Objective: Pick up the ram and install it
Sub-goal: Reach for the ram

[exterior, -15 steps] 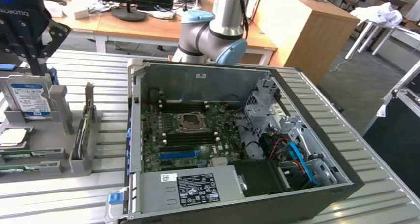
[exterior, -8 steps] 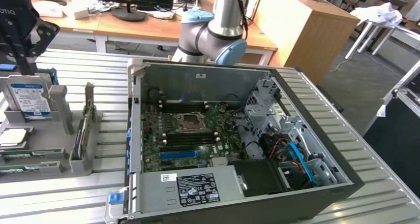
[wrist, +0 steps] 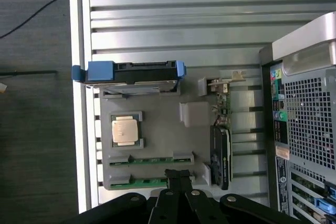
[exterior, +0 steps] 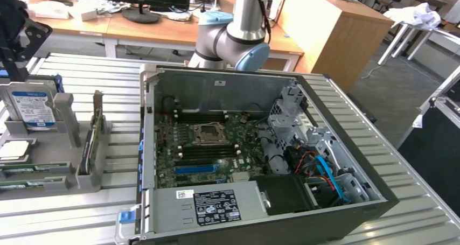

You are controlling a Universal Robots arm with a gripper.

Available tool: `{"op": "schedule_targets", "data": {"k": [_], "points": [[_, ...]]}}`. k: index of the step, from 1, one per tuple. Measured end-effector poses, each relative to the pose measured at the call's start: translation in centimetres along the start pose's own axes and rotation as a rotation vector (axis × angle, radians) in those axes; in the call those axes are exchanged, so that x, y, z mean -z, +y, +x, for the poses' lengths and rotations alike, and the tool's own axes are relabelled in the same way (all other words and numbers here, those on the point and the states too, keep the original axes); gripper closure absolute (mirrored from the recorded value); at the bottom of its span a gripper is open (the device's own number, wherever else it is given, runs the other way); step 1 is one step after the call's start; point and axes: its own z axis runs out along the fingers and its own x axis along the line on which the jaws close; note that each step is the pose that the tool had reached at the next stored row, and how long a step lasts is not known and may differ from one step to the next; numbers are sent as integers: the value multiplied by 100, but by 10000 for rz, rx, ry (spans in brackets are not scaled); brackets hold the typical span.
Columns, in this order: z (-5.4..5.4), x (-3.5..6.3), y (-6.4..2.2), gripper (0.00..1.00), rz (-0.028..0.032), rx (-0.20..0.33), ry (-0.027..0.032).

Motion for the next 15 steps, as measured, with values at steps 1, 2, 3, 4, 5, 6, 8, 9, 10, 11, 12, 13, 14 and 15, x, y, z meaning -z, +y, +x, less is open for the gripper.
{"op": "schedule_targets", "data": {"k": [1, 2, 3, 4, 5, 6, 8, 9, 10, 11, 12, 13, 14, 15], "points": [[14, 0, -1, 89, 0, 0, 0], [26, 0, -2, 89, 0, 0, 1], [35, -1, -3, 89, 0, 0, 0], [44, 0, -3, 89, 0, 0, 0], [54, 0, -4, 89, 0, 0, 1], [65, 0, -5, 89, 0, 0, 1], [84, 0, -6, 89, 0, 1, 0], [93, 0, -7, 89, 0, 1, 0], [99, 0, -8, 89, 0, 1, 0], [103, 0, -9, 89, 0, 2, 0], [104, 0, -9, 89, 0, 2, 1], [104, 0, -8, 89, 0, 2, 0], [105, 0, -8, 89, 0, 1, 0], [106, 0, -8, 89, 0, 1, 1]]}}
